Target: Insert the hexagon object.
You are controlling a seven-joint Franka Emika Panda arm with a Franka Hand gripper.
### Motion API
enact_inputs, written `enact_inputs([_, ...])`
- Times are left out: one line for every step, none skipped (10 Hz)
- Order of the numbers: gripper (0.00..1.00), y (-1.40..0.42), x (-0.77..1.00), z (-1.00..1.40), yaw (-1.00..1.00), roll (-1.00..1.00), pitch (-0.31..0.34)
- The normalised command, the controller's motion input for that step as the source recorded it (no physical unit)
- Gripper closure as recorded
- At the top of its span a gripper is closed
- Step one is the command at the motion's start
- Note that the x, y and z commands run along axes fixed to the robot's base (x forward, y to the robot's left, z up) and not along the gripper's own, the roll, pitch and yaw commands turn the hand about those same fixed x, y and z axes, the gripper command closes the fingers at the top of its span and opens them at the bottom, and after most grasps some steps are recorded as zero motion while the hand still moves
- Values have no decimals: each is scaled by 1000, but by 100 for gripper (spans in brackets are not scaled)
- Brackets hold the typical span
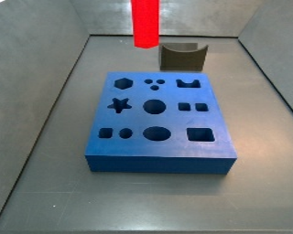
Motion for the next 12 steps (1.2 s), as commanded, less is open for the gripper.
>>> enact_inputs([100,0,0,0,0,9,0])
enact_inputs([100,-6,0,-20,0,0,-6])
enact_inputs([100,143,0,-426,26,60,-51])
enact_inputs([100,263,-257,-991,103,136,-117])
enact_inputs([100,449,-454,-1000,31,6,-101])
enact_inputs([100,554,-546,-1000,0,0,-126])
enact_inputs([100,540,-451,-940,0,-41,-153])
enact_inputs([100,546,-186,-814,0,-127,-117])
enact_inputs([100,246,0,-334,0,0,0])
enact_inputs([100,0,0,-123,0,19,0])
enact_inputs([100,89,-183,-503,0,239,0])
enact_inputs([100,20,-197,-574,0,203,0])
